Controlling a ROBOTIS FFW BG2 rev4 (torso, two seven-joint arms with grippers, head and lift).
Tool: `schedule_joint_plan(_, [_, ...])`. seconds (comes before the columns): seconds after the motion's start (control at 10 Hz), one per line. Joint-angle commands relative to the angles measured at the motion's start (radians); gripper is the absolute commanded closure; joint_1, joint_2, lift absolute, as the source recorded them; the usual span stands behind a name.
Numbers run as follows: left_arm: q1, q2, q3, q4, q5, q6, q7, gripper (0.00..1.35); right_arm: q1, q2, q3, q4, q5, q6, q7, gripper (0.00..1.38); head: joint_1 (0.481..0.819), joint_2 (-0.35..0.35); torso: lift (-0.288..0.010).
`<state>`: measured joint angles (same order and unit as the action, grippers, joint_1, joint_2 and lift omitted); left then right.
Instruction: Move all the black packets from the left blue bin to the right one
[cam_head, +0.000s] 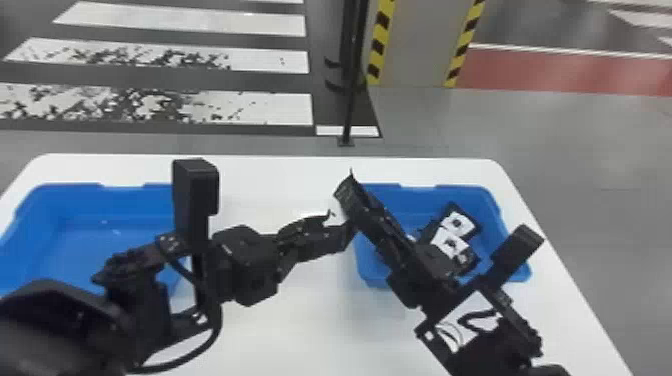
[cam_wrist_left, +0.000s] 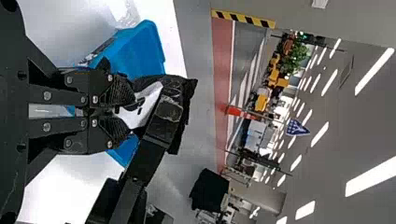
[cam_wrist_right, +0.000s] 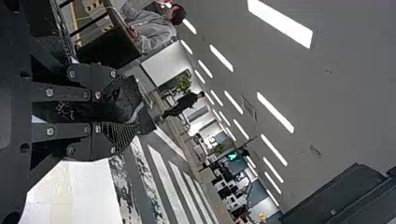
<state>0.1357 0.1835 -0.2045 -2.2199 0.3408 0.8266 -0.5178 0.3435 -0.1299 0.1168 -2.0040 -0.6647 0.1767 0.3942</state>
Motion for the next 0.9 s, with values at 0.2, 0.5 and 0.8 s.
schedule_joint_plan(0.2, [0.075, -0.016, 0.073, 0.0, 0.064, -0.009, 0.012, 0.07, -0.02, 0.003, -0.063, 0.022, 0.013, 0.0, 0.0, 1.28, 0.695, -0.11, -0.14])
schedule_joint_plan(0.5, [0.164, -0.03, 0.155, -0.037, 0.112, -0.034, -0.005, 0.17, -0.101, -0.007, -0.189, 0.113, 0.112, 0.02, -0.002, 1.28, 0.695, -0.136, -0.14])
schedule_joint_plan(0.8, [0.252, -0.05, 0.246, -0.091, 0.14, -0.061, -0.01, 0.17, -0.189, -0.031, -0.3, 0.275, 0.258, 0.083, 0.002, 1.28, 0.695, -0.202, -0.14])
